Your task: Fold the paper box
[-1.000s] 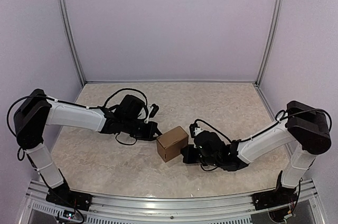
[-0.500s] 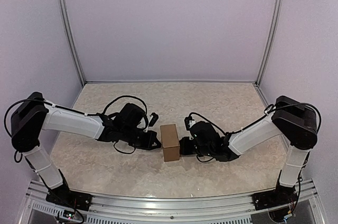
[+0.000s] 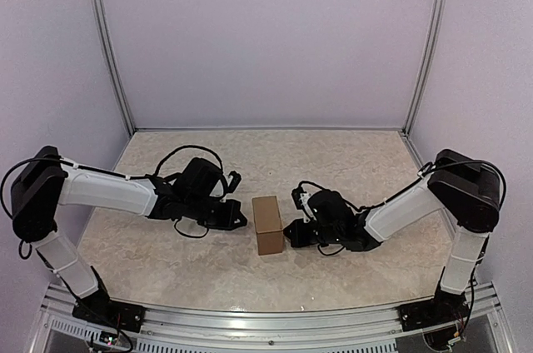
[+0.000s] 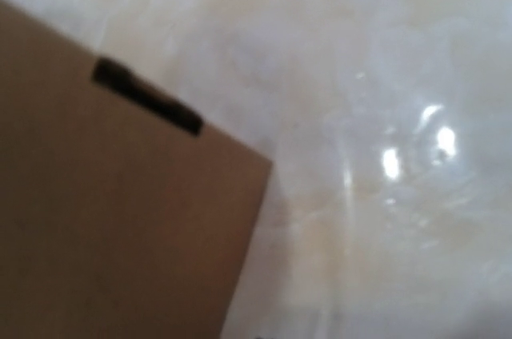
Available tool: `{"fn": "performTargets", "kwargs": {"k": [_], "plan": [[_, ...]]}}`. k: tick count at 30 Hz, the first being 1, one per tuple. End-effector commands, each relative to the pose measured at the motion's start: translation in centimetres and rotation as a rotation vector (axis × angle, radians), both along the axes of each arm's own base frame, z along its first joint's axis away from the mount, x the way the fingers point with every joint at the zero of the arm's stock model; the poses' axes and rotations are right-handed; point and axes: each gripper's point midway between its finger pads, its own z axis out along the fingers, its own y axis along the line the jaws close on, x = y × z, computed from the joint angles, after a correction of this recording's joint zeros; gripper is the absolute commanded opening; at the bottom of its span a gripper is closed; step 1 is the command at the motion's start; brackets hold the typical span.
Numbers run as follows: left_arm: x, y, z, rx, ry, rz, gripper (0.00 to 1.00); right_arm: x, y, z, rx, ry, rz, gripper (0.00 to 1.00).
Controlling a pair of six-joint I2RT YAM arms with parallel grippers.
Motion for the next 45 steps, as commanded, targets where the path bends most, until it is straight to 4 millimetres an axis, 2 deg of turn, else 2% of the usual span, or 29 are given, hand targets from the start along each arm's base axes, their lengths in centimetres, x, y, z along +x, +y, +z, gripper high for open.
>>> {"fn": "performTargets", "kwargs": {"k": [1,13,20,26,38,45], "plan": [[0.4,-0.8,2.0,-0.029,-0.018,-0.015,0.00,-1.3,0.7,-1.1,0.010,0.042,0.098,0.00],[-0.1,-2.5,4.8,-0.090,-0.046,-0.054,0.00,-2.4,3.2,-2.9,0.117,0.131,0.172,0.00],[-0.6,-3.4,5.8,-0.083,-0.063,-0.074,0.00,-1.6,3.8,-3.6,0.125,0.139,0.139,0.00],[-0.6,-3.0,5.6,-0.062,-0.066,-0.063,0.00,-0.7,1.4,-4.4,0.008,0.088,0.066,0.00],[-0.5,-3.5,5.5,-0.063,-0.062,-0.069,0.00,-0.7,-3.9,-6.0,-0.239,0.013,0.006,0.00],[-0.3,-3.9,5.5,-0.065,-0.062,-0.077,0.00,-0.3,-6.2,-4.6,-0.337,-0.045,-0.029,0.00]]}}
